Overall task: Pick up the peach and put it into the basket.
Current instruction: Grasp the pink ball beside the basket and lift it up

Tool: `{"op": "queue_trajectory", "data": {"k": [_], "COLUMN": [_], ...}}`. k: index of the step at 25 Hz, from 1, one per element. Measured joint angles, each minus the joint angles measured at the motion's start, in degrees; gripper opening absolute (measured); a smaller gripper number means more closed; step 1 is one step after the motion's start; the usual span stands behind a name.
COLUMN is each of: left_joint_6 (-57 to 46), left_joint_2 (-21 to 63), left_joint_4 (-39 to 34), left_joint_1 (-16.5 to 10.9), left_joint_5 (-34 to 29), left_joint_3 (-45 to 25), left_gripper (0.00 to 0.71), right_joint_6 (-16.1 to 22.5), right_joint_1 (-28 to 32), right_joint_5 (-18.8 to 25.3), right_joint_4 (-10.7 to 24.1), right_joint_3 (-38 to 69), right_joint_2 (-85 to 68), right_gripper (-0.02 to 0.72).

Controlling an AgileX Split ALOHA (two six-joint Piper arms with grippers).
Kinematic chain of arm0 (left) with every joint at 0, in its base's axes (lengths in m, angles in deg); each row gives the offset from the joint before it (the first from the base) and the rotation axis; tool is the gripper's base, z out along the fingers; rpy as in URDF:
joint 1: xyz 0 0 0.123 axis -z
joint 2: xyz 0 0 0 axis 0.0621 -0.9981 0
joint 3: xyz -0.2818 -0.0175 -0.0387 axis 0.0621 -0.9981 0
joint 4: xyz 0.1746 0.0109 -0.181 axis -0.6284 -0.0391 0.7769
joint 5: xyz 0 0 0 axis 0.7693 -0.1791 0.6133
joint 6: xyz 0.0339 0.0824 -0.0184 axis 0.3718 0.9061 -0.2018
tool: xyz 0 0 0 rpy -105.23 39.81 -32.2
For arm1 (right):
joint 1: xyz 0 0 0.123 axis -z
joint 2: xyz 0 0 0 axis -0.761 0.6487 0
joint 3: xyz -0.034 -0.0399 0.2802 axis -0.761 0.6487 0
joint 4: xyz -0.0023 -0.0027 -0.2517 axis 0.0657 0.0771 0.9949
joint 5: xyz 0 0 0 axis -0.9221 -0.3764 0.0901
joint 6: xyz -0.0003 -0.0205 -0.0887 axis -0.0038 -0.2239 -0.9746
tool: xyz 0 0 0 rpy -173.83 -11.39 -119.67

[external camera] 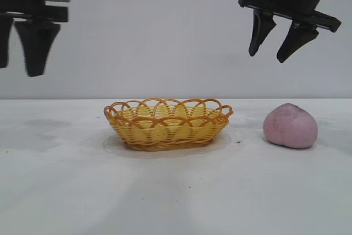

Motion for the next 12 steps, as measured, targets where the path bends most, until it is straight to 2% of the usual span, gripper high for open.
{"op": "queue_trajectory", "data": {"k": [8, 12], "left_joint_6": [0.5, 0.9], "left_joint_2": [0.0, 0.0], "left_joint_4": [0.7, 1.4], "left_joint_1": [-8.3, -10.8], "left_joint_5": [-7.5, -9.9], "left_joint_3": [0.0, 0.0], "left_gripper": [0.461, 0.461], "right_joint_6": [0.0, -0.2], "right_joint_1": [0.0, 0.0], "right_joint_5": [0.4, 0.6], "right_joint_4": [0.0, 0.0], "right_joint_3": [0.0, 0.0], "right_joint_2": [0.0, 0.0], "right_gripper": [0.37, 0.37]}}
